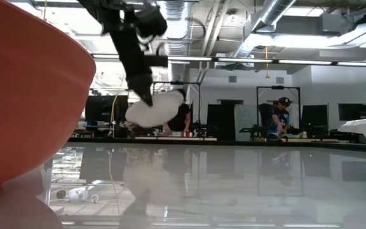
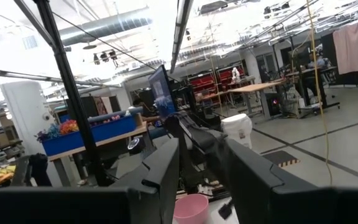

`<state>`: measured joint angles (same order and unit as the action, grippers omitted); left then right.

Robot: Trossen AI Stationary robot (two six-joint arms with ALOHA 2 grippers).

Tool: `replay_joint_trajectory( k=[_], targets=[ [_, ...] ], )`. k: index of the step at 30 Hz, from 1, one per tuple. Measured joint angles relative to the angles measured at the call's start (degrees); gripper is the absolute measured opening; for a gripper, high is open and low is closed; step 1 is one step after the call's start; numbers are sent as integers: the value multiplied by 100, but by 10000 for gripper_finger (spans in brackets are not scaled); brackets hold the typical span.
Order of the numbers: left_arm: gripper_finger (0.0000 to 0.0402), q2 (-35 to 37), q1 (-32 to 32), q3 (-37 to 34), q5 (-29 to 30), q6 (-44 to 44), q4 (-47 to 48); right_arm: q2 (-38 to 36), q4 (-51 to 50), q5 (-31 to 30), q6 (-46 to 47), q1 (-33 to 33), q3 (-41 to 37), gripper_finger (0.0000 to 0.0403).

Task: Nest bowls inside each other by size order
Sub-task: Stack the white bowl onto the stacked white bowls

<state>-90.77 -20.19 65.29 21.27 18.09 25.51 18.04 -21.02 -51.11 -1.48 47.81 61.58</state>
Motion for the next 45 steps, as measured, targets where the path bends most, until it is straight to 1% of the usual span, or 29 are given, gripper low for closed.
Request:
replay_joint_trajectory(
  k=[5,10,16,22,25,28,31,33,35,37,41,45],
  targets=[
    [0,650,332,268,-153,-582,384,0,-87,2,3,0,0,148],
    [0,1322,803,528,-259,-1197,910,0,-217,-5,144,0,0,148],
    [0,2016,1474,556,-710,-1908,1635,0,-268,-6,212,0,0,148],
    [0,2202,2218,556,-755,-2632,2327,0,-274,-9,212,0,0,148],
    [0,2206,2595,554,-872,-2938,2527,0,-275,-9,210,0,0,148],
    [0,2213,2943,554,-867,-3195,2492,0,-278,-12,229,0,0,148],
    [0,2213,3212,554,-735,-3383,2402,0,-359,-141,514,0,0,148],
    [0,2213,3354,554,-749,-3385,2338,18,-403,-451,770,0,-83,148],
    [0,2213,3491,554,-746,-3358,2312,63,-446,-762,1000,0,-274,148],
    [0,2213,3594,554,-738,-3321,2250,116,-412,-835,1269,0,-538,148],
    [0,2210,3798,601,-731,-3287,2314,406,-334,-905,2297,-8,-981,148],
    [0,2211,3944,709,-760,-3226,2374,892,-349,-860,3402,-104,-1195,148]
  ],
)
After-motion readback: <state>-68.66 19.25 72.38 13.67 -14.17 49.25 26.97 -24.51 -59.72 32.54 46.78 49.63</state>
